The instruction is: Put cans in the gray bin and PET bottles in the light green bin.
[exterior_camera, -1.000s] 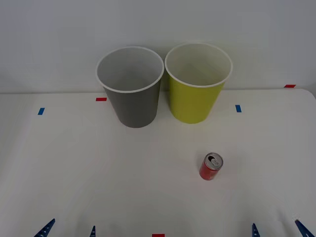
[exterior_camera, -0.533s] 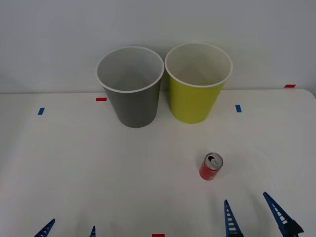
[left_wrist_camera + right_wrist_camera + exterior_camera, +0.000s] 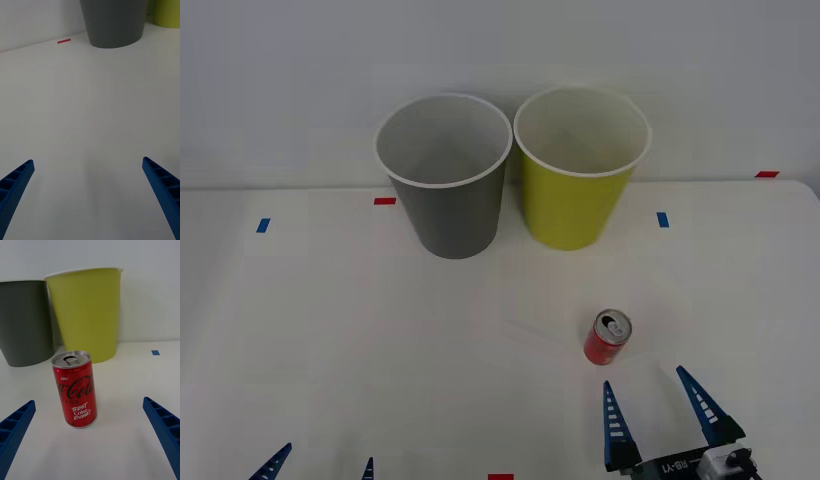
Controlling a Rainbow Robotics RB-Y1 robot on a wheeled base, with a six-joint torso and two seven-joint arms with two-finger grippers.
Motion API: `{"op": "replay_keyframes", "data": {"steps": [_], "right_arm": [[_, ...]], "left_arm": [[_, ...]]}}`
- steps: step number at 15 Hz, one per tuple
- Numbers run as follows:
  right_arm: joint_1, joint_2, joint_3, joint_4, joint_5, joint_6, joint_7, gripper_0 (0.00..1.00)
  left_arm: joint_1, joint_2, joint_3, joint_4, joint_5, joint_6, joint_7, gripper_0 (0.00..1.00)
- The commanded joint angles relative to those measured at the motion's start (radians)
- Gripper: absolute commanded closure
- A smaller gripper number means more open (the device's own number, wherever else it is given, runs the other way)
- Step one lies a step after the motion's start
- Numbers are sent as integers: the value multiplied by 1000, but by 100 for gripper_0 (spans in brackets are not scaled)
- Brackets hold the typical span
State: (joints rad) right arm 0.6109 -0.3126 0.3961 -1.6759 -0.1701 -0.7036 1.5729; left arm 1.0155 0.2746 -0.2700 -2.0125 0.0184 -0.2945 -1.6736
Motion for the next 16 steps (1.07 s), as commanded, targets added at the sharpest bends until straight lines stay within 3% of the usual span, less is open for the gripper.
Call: {"op": "replay_keyframes", "data": {"steps": [1, 9, 16], "right_arm": [[-79, 21, -6, 54, -8, 6, -2, 0], [-178, 1, -11, 116, -5, 18, 2, 0], [-249, 1, 1, 116, -3, 110, 7, 0]], "left_arm": [[0, 0, 0, 0, 0, 0, 0, 0], [0, 0, 0, 0, 0, 0, 0, 0], [0, 0, 0, 0, 0, 0, 0, 0]]}}
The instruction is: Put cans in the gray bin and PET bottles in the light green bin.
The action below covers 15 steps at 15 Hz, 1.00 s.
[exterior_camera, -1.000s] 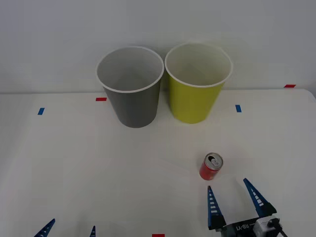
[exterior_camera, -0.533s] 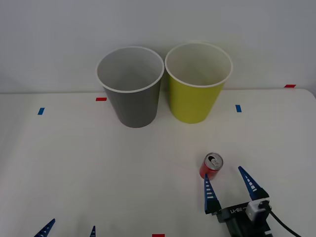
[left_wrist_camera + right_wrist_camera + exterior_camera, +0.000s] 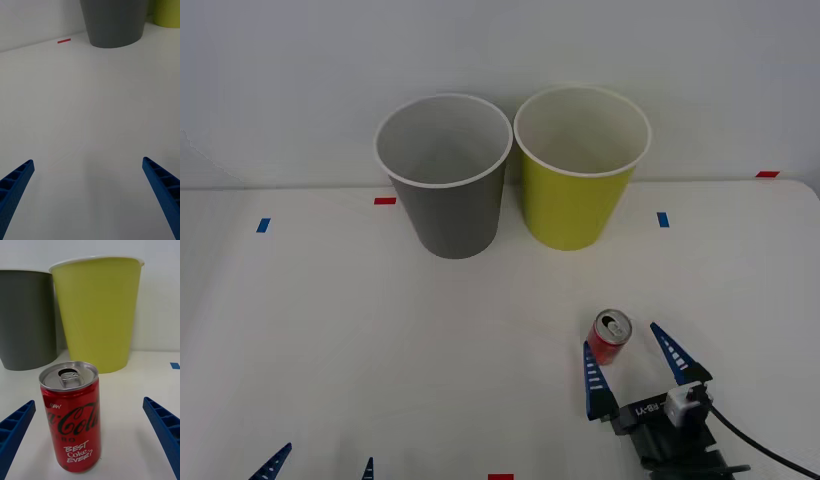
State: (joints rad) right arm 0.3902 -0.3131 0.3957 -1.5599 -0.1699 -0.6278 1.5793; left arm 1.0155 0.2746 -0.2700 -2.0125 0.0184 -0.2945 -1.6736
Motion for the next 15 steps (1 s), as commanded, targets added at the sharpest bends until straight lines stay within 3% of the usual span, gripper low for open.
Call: {"op": "replay_keyframes", "data": {"steps": [1, 10, 11, 12, 15], "right_arm": [[-36, 2, 3, 0, -7, 45, 1, 0], [-77, -3, 12, 0, -17, 95, 1, 0], [-77, -1, 12, 0, -17, 95, 1, 58], [-77, 0, 12, 0, -20, 95, 1, 88], [-82, 5, 12, 0, -26, 99, -7, 95]], "left_arm": [[0, 0, 0, 0, 0, 0, 0, 0], [0, 0, 0, 0, 0, 0, 0, 0], [0, 0, 0, 0, 0, 0, 0, 0], [0, 0, 0, 0, 0, 0, 0, 0], [0, 0, 0, 0, 0, 0, 0, 0]]}}
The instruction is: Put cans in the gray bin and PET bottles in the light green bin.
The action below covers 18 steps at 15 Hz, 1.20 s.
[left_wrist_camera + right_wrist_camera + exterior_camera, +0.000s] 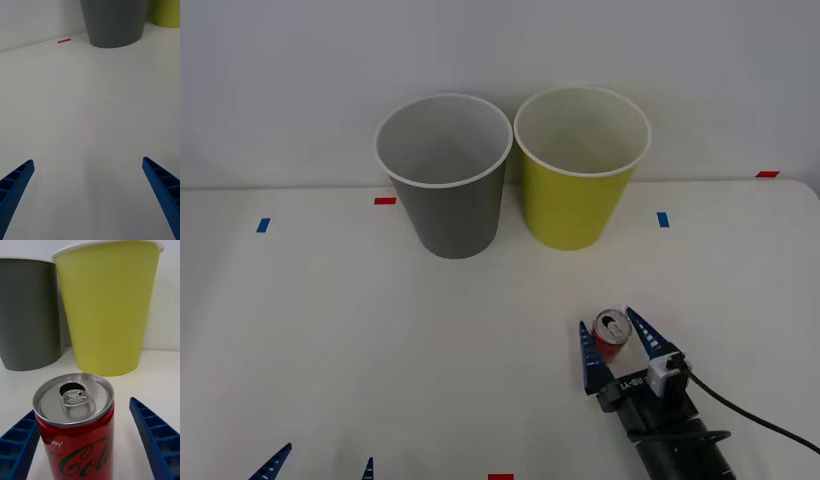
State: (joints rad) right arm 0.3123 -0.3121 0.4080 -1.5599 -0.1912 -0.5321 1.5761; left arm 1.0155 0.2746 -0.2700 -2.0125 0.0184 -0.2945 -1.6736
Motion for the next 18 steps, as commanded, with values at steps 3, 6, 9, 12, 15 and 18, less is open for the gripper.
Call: {"op": "replay_keyframes", "data": {"steps": [3, 6, 9, 12, 15, 18], "right_arm": [[-2, 10, 3, 0, -7, 15, -11, 99], [-5, 13, 3, -29, -17, 67, -22, 100], [4, -1, -11, -167, -39, 239, -30, 100], [8, -28, -44, -331, -45, 468, -33, 100], [4, -45, -78, -450, -51, 646, -41, 100], [-2, -55, -106, -594, -45, 863, -48, 100]], "left_arm": [[0, 0, 0, 0, 0, 0, 0, 0], [0, 0, 0, 0, 0, 0, 0, 0], [0, 0, 0, 0, 0, 0, 0, 0], [0, 0, 0, 0, 0, 0, 0, 0], [0, 0, 0, 0, 0, 0, 0, 0], [0, 0, 0, 0, 0, 0, 0, 0]]}}
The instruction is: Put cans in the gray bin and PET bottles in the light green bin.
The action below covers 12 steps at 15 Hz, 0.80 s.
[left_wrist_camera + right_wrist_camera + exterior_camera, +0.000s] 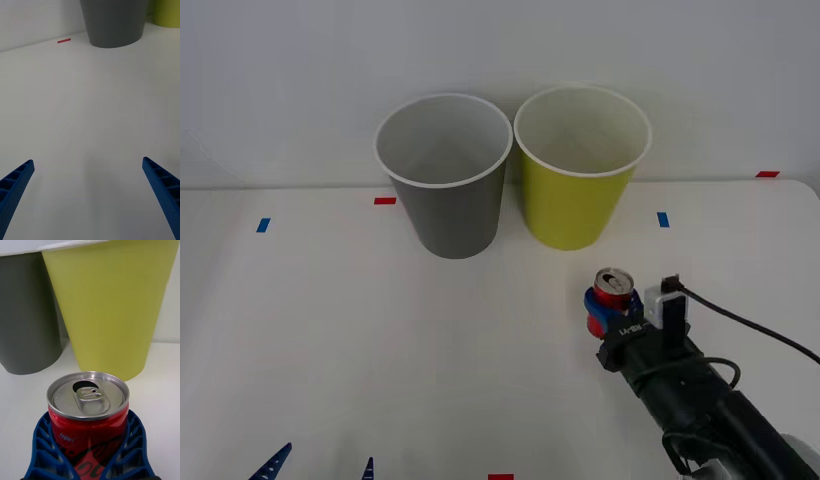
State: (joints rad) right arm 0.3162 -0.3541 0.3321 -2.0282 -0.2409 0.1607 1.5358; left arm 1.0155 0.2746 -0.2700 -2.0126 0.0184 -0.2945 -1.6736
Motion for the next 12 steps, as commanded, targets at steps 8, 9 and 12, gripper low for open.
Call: {"op": "replay_keyframes", "data": {"steps": [8, 9, 12], "right_arm": [[-169, -9, -77, -466, 49, 853, -37, 100], [-195, -8, -77, -472, 43, 884, -43, 100], [-330, 9, -111, -472, -34, 997, -54, 100]], "left_arm": [[0, 0, 0, 0, 0, 0, 0, 0], [0, 0, 0, 0, 0, 0, 0, 0], [0, 0, 0, 0, 0, 0, 0, 0]]}}
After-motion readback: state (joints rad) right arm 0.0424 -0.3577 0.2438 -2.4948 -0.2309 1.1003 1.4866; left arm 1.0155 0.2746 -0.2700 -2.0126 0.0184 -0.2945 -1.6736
